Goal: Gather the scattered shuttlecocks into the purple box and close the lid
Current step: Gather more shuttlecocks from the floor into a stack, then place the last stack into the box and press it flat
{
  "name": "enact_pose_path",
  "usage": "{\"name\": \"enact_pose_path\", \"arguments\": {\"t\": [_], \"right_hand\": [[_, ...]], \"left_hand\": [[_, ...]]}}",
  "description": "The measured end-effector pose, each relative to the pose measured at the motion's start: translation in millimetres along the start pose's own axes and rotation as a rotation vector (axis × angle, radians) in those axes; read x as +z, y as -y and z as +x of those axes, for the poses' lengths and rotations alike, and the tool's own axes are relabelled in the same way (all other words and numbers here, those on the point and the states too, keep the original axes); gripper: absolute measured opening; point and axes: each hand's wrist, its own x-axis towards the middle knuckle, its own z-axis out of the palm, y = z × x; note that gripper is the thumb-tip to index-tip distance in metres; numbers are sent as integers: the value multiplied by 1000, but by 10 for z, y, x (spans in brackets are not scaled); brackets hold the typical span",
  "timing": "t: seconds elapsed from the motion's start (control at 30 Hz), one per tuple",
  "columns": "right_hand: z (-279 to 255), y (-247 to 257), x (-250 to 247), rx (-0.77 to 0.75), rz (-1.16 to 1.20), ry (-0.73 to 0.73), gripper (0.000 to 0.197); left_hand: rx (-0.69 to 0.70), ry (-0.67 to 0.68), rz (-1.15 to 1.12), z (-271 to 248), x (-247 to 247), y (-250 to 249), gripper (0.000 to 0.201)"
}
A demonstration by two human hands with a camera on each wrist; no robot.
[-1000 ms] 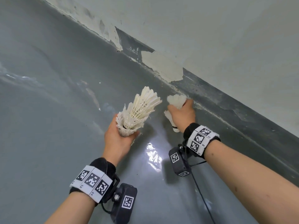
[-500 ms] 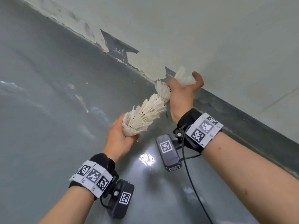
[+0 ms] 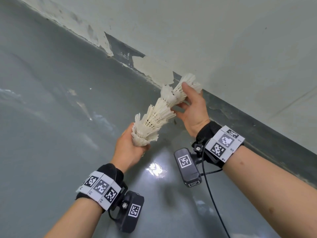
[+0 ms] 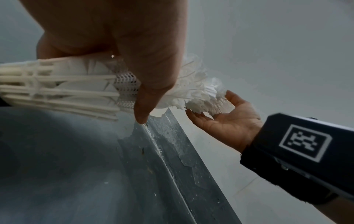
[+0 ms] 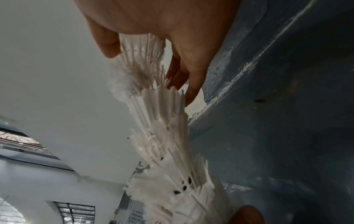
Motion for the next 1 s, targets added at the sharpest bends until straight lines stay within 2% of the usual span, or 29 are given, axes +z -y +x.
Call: {"name": "enact_pose_path", "arguments": {"t": [0.2,0.37,0.47,0.57,0.77,0.9,1.0], "right_hand": [[-82,203,-194,-86,-90,-123,4],[-208,538,-644,-42,-79,-338,14],[-405,748,-937,-89,-61,-421,14],[-672,923,-1264,-129,-152,-491,34],[-1408,1252,-1931,-63,-151,-561,14],[-1881,1411,-2288,-121,-224,-628,33],[-2234,1469,-2555,-163,-337,-717,30]], "left_hand": [[27,50,-16,86,124,-81,58],[55,169,-98,108,485,-265,57],[92,294,-105,77,803,-448,57],[113,383,-122,38,1176,-626,58],[114,560,-137,-209,1893,-1065,68],[158,644,-103,-457,2279,-1372,68],[222,663,-67,-694,2534,-1536,67]]}}
